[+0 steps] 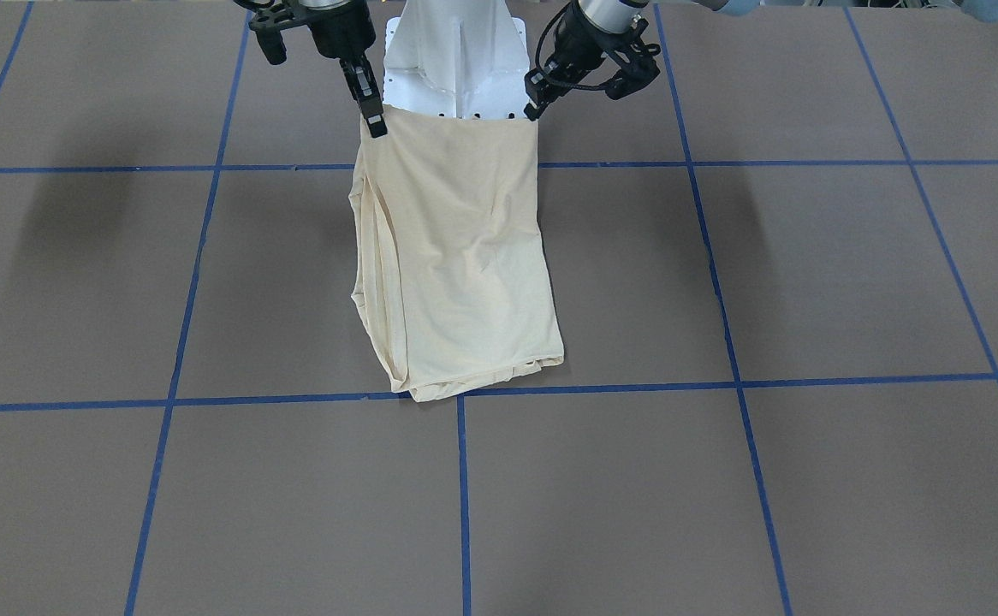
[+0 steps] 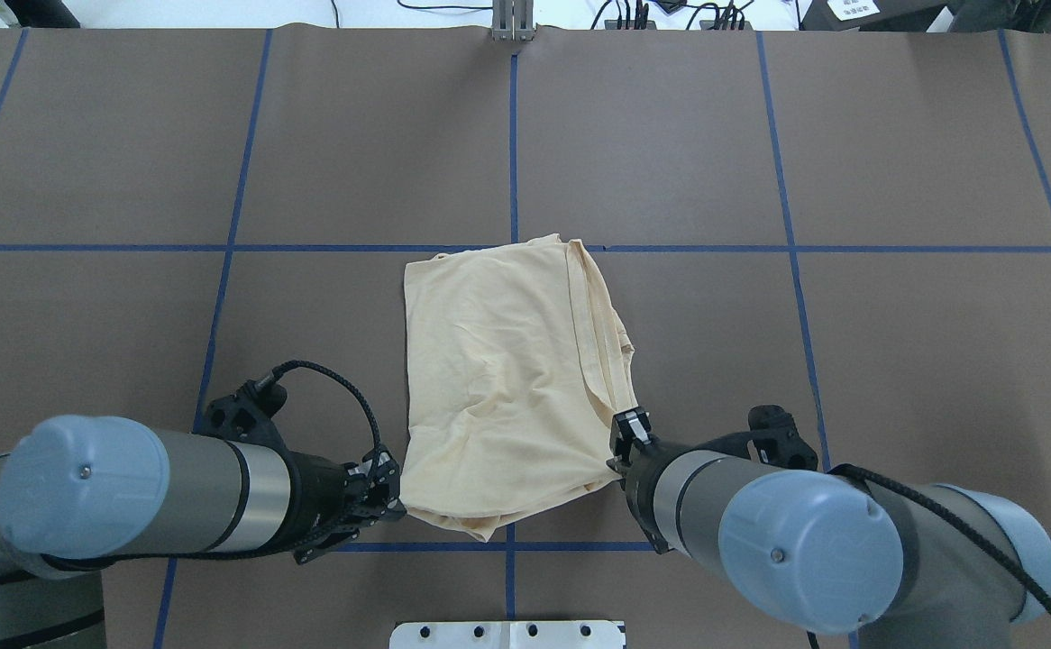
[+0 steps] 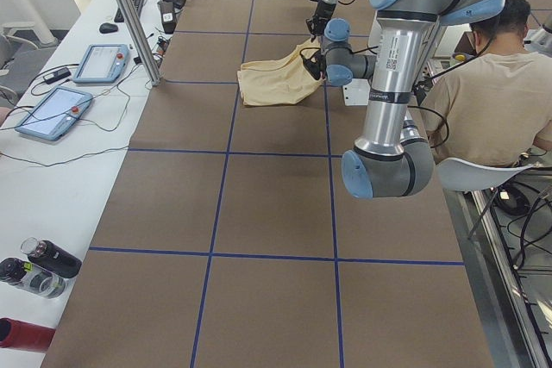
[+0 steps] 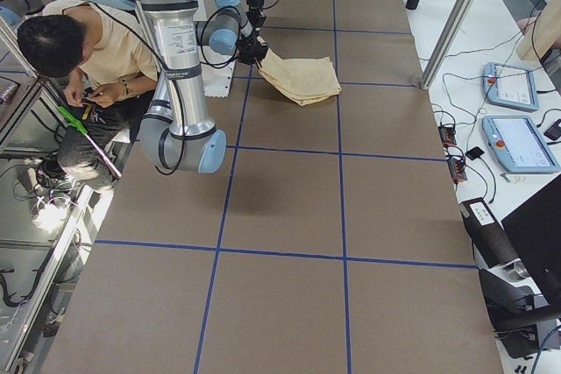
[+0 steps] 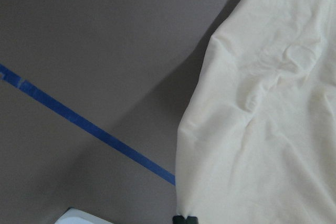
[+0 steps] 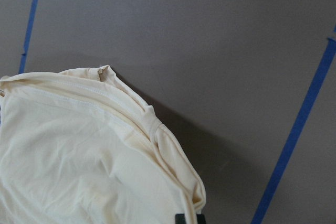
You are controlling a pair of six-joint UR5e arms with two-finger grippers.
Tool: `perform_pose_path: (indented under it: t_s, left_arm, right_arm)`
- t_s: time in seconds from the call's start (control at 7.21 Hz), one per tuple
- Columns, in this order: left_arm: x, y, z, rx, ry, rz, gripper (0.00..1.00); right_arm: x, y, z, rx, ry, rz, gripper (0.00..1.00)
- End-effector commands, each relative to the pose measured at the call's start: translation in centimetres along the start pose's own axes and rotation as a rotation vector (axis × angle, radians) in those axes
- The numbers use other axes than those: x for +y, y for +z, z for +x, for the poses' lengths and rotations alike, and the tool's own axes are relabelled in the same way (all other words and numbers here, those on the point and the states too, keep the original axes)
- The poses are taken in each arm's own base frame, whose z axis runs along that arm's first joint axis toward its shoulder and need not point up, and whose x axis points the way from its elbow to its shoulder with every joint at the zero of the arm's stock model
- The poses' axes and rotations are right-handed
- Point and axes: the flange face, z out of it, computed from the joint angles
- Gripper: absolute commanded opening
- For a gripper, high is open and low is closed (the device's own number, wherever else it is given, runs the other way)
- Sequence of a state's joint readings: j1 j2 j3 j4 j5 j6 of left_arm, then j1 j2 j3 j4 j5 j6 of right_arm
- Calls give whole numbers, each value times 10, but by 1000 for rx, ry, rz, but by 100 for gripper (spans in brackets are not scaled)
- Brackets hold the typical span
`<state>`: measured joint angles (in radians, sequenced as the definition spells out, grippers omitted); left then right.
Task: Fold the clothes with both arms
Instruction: 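Lift the near edge with both grippers and fold it over the far half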
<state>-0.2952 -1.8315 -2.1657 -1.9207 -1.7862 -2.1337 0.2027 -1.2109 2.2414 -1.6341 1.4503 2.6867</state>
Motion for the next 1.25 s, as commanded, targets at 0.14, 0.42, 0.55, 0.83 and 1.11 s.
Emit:
perform_pose_path:
  t_s: [0.14, 0.42, 0.55, 0.83, 1.11]
  left_arm:
    - [-80, -14, 50, 44, 110, 135, 0]
    - [-112, 3, 84, 40, 116, 176, 0]
    - [-120, 7, 85, 34, 133, 188, 0]
    - [-133, 22, 100, 23, 129, 212, 0]
    - [-159, 36, 114, 29, 139, 242, 0]
  right_arm:
    - [-40, 22, -104, 33, 61, 29, 0]
    - [-56, 61, -140, 8, 71, 45, 0]
    - [-61, 82, -157, 8, 63, 37, 0]
    - [-44, 127, -206, 42, 40, 81, 0]
    - [-53, 152, -230, 63, 6, 95, 0]
